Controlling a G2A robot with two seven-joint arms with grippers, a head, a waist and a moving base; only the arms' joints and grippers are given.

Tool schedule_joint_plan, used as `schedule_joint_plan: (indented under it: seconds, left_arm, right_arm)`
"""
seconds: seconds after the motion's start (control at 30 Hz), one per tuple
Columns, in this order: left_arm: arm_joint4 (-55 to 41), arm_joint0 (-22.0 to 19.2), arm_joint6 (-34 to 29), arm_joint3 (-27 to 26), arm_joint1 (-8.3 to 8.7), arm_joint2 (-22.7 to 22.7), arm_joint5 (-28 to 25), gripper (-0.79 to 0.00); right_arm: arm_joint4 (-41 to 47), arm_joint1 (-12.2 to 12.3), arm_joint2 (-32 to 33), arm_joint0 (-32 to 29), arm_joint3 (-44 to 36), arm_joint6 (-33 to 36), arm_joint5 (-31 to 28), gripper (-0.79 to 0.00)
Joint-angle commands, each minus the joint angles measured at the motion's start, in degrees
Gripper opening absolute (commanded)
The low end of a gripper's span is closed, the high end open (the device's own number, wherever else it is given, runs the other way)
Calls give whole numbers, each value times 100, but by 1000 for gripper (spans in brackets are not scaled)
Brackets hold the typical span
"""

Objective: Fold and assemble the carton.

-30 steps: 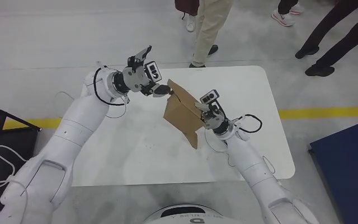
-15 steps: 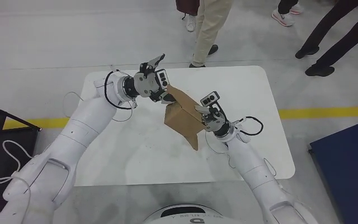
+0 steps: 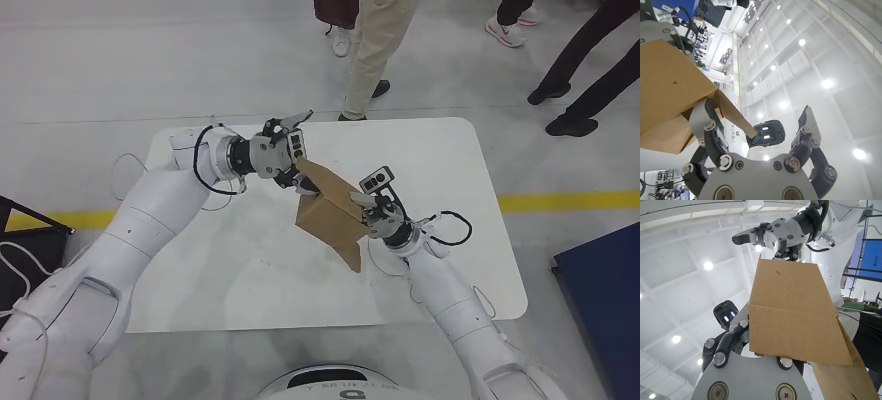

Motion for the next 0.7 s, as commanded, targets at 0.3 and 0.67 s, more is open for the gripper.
schedule_joint_plan:
  seconds: [0.3, 0.67]
  left_arm:
    - [130, -194, 14, -360, 353, 224, 14, -557]
    - [436, -534, 238, -622, 874, 740, 239, -776]
  right_arm:
    - [3, 6, 4, 0, -10, -1, -39, -785]
    - [20, 10, 14, -3, 29, -54, -53, -785]
